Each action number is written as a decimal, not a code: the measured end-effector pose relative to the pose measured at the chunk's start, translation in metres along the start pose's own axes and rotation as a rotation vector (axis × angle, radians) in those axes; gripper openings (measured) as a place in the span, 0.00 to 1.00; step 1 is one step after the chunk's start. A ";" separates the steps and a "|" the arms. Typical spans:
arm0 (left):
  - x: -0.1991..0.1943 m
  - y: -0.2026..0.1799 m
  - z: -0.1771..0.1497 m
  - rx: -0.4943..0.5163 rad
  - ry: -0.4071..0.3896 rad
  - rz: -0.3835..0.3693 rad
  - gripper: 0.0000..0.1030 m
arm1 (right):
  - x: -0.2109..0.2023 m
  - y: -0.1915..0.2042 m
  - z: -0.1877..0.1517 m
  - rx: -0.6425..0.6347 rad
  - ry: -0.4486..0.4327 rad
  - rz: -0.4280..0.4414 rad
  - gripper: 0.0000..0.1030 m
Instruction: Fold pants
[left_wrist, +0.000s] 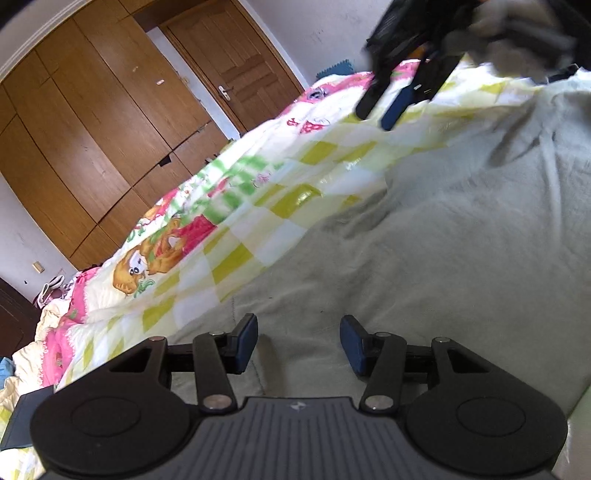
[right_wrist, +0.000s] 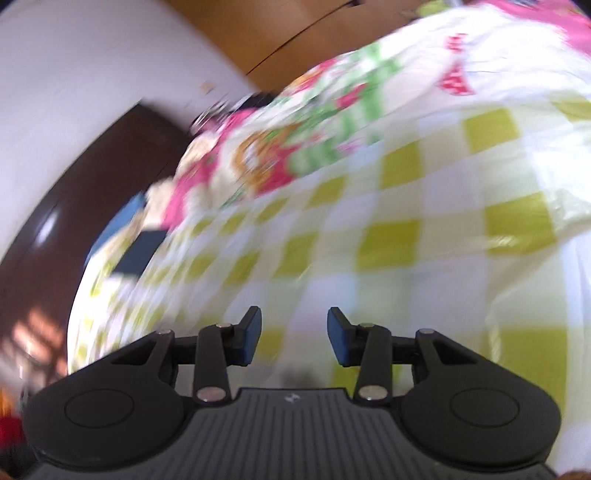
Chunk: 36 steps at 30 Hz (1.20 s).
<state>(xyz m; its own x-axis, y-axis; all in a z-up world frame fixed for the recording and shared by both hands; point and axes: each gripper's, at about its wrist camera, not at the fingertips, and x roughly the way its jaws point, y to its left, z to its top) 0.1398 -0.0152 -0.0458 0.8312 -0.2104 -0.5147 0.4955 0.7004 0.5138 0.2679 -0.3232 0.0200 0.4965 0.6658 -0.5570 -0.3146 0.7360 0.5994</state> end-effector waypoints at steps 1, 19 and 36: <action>-0.001 0.000 0.000 -0.002 0.001 0.006 0.61 | -0.001 0.012 -0.011 -0.033 0.038 0.041 0.41; -0.042 0.004 -0.008 0.025 0.026 0.129 0.66 | -0.156 0.029 -0.123 -0.015 -0.099 -0.495 0.38; -0.048 -0.105 0.056 0.271 -0.026 -0.077 0.65 | -0.326 -0.016 -0.294 0.545 -0.481 -0.711 0.40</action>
<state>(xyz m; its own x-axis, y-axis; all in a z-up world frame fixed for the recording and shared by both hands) 0.0621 -0.1170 -0.0368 0.7929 -0.2758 -0.5434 0.6039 0.4745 0.6404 -0.1264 -0.5161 0.0225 0.7356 -0.1128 -0.6679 0.5325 0.7059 0.4672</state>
